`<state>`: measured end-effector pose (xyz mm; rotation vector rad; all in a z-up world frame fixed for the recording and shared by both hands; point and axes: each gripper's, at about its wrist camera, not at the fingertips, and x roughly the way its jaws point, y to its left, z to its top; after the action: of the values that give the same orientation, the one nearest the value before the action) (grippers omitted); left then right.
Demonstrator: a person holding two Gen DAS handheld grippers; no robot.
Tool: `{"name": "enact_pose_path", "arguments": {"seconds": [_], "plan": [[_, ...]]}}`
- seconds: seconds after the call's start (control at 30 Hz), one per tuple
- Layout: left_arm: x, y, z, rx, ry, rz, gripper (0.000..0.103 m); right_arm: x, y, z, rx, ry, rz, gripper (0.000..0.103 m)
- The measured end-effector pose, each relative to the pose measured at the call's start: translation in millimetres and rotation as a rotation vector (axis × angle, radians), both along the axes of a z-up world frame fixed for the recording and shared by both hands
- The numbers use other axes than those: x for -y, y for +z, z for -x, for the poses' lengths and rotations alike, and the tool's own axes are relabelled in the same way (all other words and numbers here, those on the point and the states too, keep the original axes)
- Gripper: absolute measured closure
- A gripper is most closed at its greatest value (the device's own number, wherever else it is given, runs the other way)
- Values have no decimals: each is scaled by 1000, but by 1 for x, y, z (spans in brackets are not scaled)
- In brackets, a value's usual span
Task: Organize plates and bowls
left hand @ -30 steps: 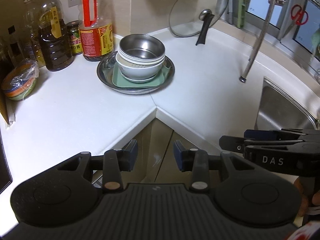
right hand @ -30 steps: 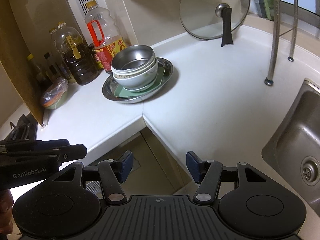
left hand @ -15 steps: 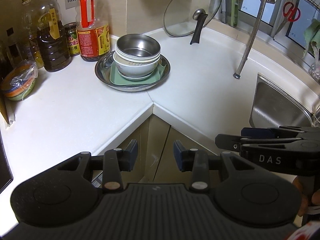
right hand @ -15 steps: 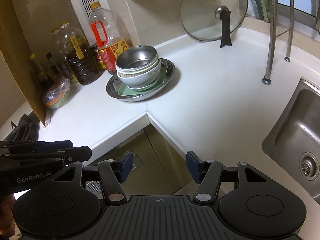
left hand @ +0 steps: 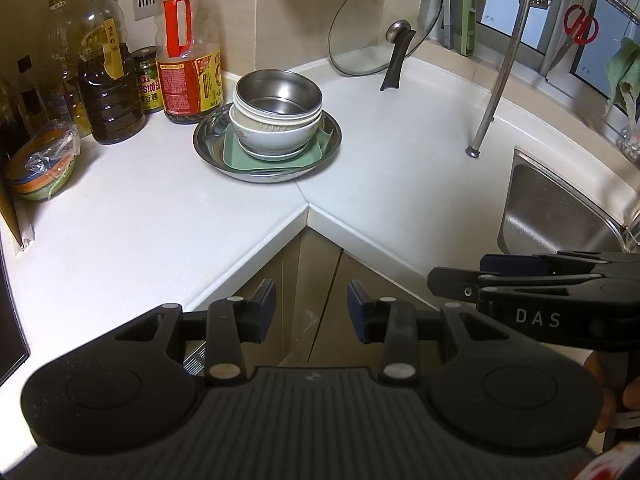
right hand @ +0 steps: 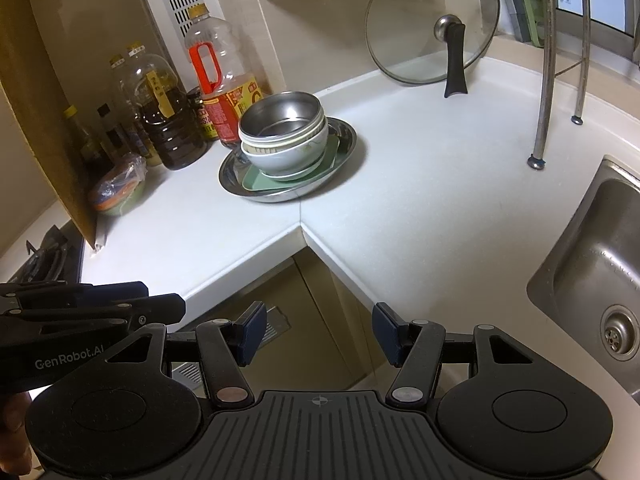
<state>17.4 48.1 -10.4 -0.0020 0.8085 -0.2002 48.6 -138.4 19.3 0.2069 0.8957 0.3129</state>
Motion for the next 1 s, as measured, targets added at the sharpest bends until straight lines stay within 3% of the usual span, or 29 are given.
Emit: {"name": "enact_pose_path", "arguments": {"seconds": [1.0], "plan": [[4, 4, 4, 11, 6, -4, 67, 3, 2, 2, 10, 6, -5, 44]]}}
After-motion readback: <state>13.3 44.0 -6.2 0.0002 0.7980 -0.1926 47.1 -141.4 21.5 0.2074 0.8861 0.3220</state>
